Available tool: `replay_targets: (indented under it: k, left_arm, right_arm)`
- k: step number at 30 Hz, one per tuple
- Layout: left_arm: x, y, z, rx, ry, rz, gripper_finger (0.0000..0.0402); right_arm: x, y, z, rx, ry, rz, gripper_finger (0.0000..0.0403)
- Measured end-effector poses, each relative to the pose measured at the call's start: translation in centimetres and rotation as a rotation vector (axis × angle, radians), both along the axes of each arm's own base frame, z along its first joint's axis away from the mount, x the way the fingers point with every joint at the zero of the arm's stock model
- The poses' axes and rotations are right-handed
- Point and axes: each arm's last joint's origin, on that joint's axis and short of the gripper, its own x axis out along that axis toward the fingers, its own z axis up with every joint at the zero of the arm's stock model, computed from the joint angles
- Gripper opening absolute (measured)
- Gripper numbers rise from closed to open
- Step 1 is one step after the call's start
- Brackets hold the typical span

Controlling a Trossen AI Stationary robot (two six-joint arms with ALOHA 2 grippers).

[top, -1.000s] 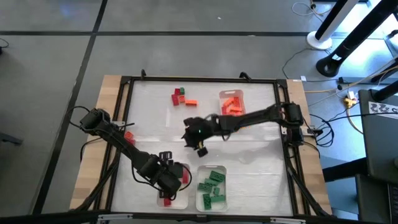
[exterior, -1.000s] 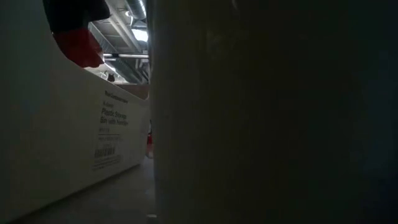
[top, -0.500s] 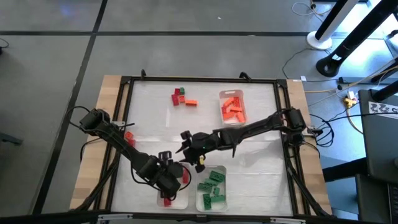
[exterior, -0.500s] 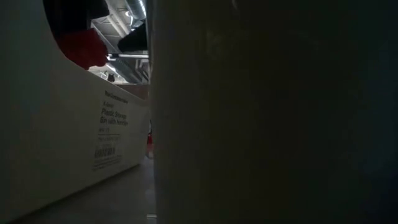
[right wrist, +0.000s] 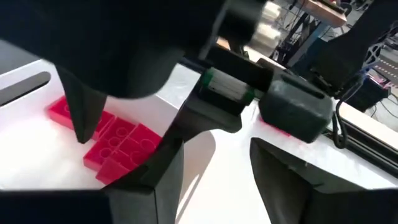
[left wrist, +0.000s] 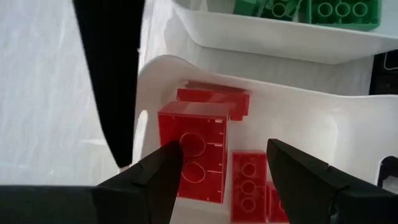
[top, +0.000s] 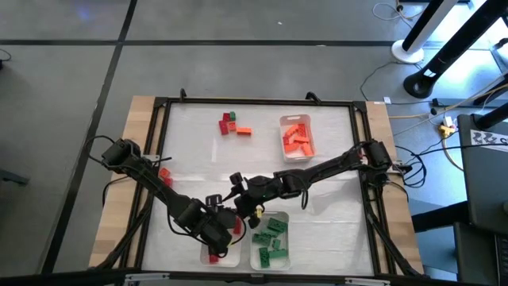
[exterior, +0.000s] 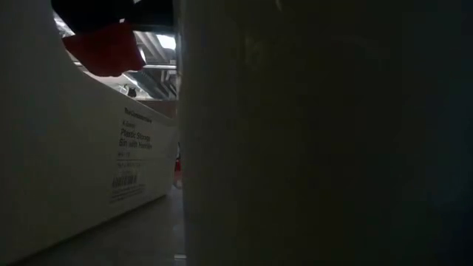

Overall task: Sort blocks
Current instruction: Put the red game piece into the bottom left white bin, then put the orange game piece into the top right white bin

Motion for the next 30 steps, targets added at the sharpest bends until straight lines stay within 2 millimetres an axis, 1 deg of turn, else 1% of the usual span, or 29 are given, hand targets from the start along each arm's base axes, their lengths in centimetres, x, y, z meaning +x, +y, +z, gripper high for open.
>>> replay_targets:
  k: [5,10,16,20,23,26,30]
  left_arm:
    - [0.0,0.0,0.0,0.011,-0.007,0.004,0.0221]
    - [-0.1,0.2,0.1,0.027,-0.004,0.007,0.0221]
    - [-0.2,0.1,0.1,0.027,0.000,0.006,0.0221]
    - [-0.4,0.0,0.4,0.030,-0.014,-0.002,0.0221]
    - [-0.6,-0.1,0.7,0.024,-0.021,-0.006,0.0221]
    - [-1.0,0.0,1.6,0.004,-0.048,-0.008,0.0221]
    - [-1.6,0.0,2.6,-0.019,-0.067,-0.021,0.0221]
  right_arm:
    - [0.0,0.7,-0.4,0.000,0.001,0.015,0.0186]
    - [0.3,1.1,-2.2,-0.006,0.044,0.028,0.0186]
    - [0.2,1.4,-2.8,0.001,0.087,0.036,0.0186]
    - [0.0,1.3,-3.6,-0.014,0.145,0.032,0.0186]
    - [-0.1,1.2,-3.7,-0.023,0.164,0.020,0.0186]
    - [-0.1,1.1,-3.7,-0.037,0.167,0.001,0.0186]
    - [0.0,0.8,-3.0,-0.046,0.125,0.003,0.0186]
